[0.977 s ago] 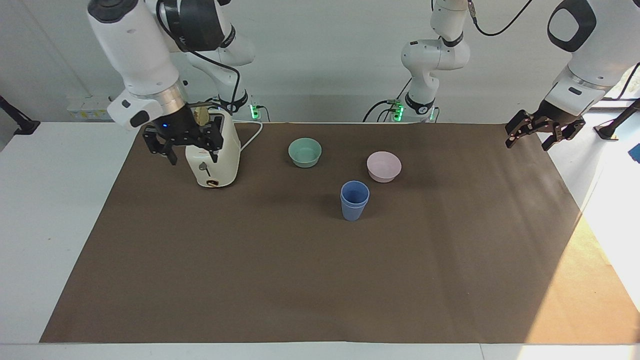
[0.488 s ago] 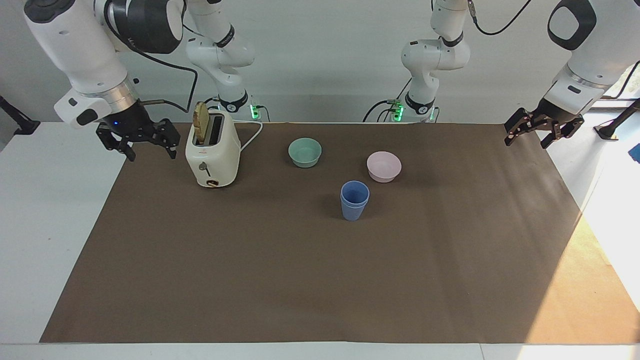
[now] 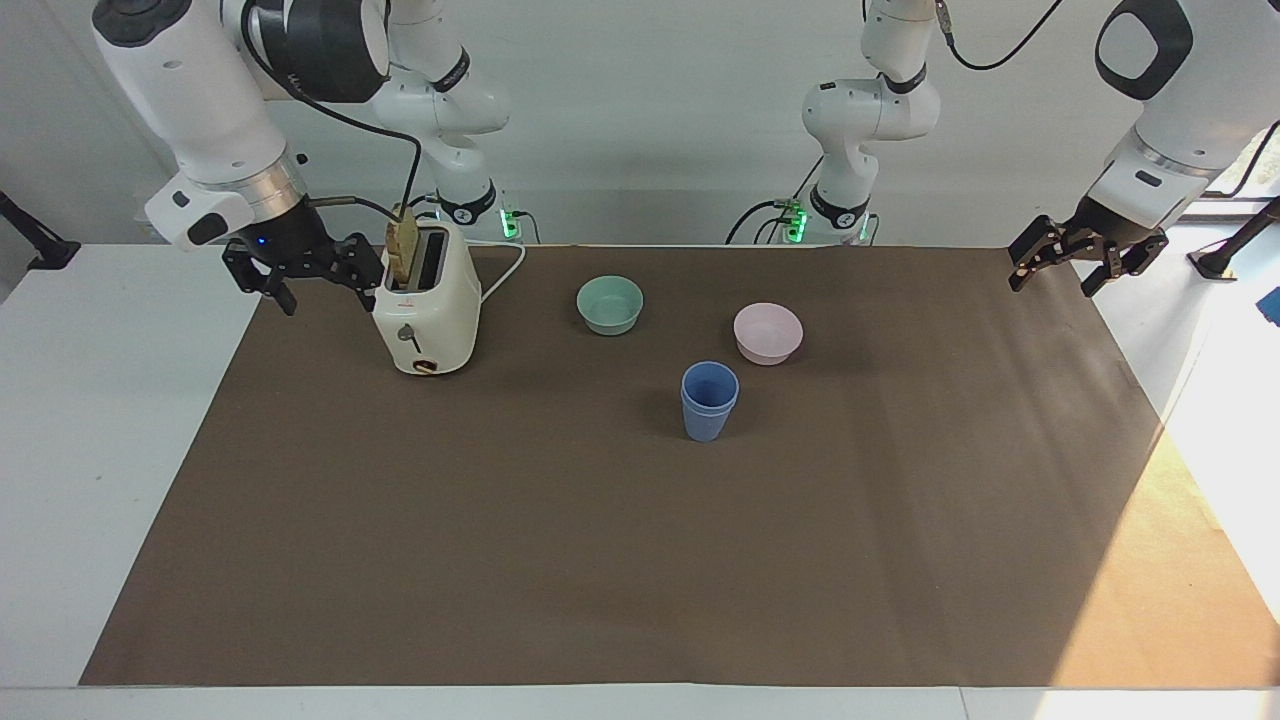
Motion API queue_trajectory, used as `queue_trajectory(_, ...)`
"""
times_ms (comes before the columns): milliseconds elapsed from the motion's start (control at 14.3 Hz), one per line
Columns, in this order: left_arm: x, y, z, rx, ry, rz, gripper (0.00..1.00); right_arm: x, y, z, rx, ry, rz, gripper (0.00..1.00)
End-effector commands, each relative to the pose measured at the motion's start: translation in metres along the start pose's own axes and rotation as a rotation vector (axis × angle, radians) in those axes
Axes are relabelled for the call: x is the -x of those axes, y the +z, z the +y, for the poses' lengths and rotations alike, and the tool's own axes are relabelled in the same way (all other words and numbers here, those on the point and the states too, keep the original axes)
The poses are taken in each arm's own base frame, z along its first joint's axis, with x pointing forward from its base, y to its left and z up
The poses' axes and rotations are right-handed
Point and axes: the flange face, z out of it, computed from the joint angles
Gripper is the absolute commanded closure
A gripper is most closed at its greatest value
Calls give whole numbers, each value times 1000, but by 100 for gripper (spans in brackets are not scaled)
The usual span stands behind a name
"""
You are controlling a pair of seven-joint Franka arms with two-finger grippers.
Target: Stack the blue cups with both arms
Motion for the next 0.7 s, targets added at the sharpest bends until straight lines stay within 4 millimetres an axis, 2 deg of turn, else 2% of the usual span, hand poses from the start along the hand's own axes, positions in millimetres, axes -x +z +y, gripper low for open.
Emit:
queue_trajectory(0, 5, -4, 1, -14, 4, -11, 0, 3, 15, 4, 0, 17, 21, 0)
queue_trajectory(140, 5, -5, 2, -14, 6, -8, 0, 4, 16, 0, 1, 12, 24, 0)
queue_trajectory(349, 4, -4, 3, -14, 7, -10, 0, 20, 22, -2, 0, 4, 10, 0)
queue_trajectory(628, 4, -4, 3, -14, 7, -10, 0, 17, 22, -3, 5, 5, 13, 0)
